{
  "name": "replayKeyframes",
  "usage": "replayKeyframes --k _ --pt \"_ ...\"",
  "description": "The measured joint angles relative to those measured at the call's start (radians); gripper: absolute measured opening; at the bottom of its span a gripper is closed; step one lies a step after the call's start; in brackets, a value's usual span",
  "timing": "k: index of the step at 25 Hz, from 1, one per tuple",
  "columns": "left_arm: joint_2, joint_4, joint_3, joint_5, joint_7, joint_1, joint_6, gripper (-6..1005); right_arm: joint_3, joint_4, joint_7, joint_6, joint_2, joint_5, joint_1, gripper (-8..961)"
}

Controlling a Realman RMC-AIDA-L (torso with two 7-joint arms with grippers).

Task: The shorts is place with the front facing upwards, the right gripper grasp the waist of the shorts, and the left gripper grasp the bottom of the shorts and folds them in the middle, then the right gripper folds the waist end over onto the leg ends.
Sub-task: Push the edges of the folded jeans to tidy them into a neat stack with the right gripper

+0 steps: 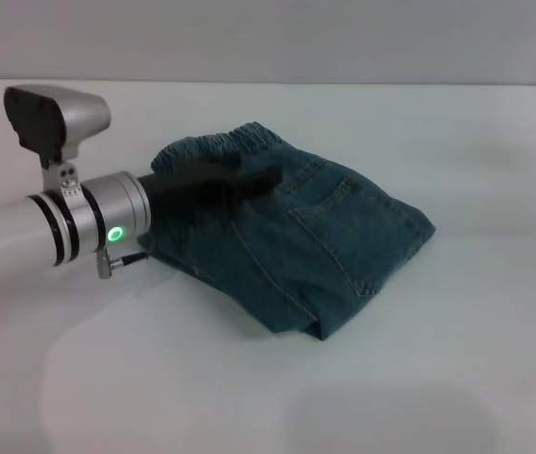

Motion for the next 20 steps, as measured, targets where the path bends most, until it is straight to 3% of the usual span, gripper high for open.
replayKeyframes --k 7,20 --pt "-0.001 0.033 -0.064 -0.001 0.019 0.013 0.043 770 -0.009 0.0 0.0 0.0 0.0 0.001 0.01 453" --pt "-0.012 -0.026 -0.076 -0.001 0.061 0.014 -0.052 770 -0.014 0.002 -0.003 -0.006 0.005 0.001 0.025 454"
